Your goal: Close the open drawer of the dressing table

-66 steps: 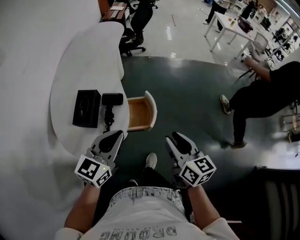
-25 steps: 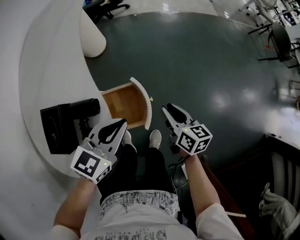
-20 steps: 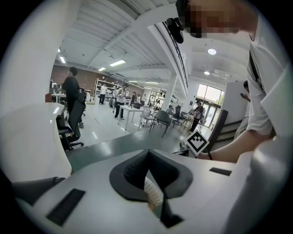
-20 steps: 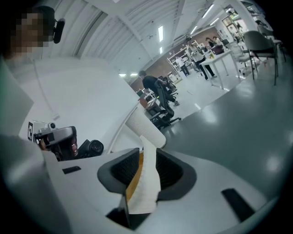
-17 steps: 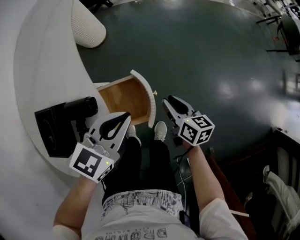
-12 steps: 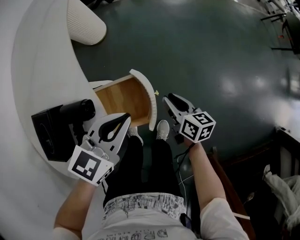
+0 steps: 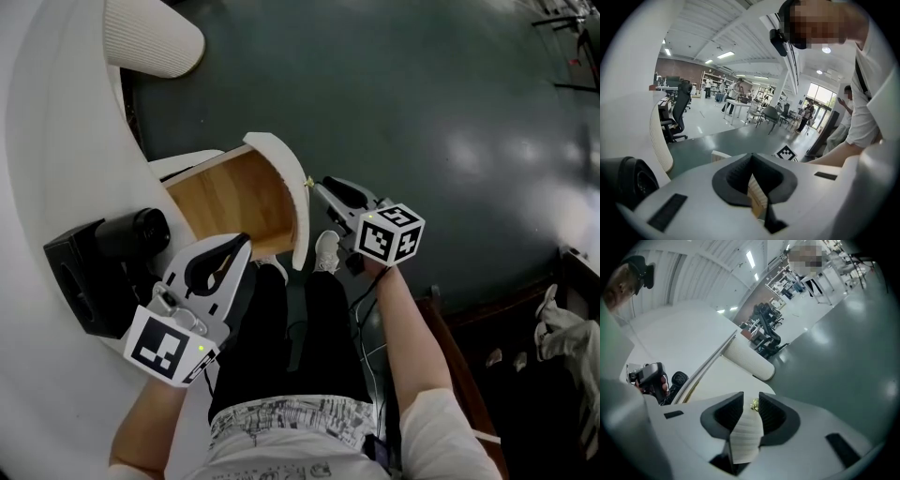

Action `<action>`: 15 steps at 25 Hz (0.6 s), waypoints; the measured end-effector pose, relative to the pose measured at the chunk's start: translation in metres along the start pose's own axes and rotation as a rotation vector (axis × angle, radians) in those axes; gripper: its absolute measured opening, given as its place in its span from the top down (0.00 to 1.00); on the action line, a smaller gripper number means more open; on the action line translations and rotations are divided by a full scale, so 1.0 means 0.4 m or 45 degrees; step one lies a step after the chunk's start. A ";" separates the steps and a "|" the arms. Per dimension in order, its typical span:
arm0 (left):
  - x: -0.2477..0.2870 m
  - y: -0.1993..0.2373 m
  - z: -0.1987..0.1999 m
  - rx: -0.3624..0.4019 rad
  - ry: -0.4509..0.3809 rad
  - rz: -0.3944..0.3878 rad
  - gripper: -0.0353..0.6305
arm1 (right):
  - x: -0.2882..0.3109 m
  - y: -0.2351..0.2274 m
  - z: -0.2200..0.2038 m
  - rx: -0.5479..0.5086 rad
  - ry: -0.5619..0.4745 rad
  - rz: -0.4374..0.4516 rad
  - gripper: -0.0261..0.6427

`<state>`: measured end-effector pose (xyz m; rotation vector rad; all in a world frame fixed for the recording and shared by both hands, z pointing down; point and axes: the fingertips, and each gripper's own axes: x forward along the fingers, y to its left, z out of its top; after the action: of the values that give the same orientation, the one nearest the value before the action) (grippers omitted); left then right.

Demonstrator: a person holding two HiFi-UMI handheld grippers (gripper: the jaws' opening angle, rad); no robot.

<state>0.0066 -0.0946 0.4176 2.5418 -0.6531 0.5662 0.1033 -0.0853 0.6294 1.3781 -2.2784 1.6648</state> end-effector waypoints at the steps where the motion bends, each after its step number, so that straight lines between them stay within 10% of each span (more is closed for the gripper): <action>1: 0.001 0.001 -0.005 -0.005 0.003 0.001 0.92 | 0.008 -0.007 -0.005 0.015 0.000 0.004 0.80; 15: 0.007 0.012 -0.038 -0.050 0.019 0.017 0.92 | 0.043 -0.044 -0.020 0.290 -0.080 0.157 0.80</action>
<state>0.0022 -0.0914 0.4326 2.4961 -0.6693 0.5711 0.1001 -0.0910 0.6545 1.3715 -2.3108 2.0023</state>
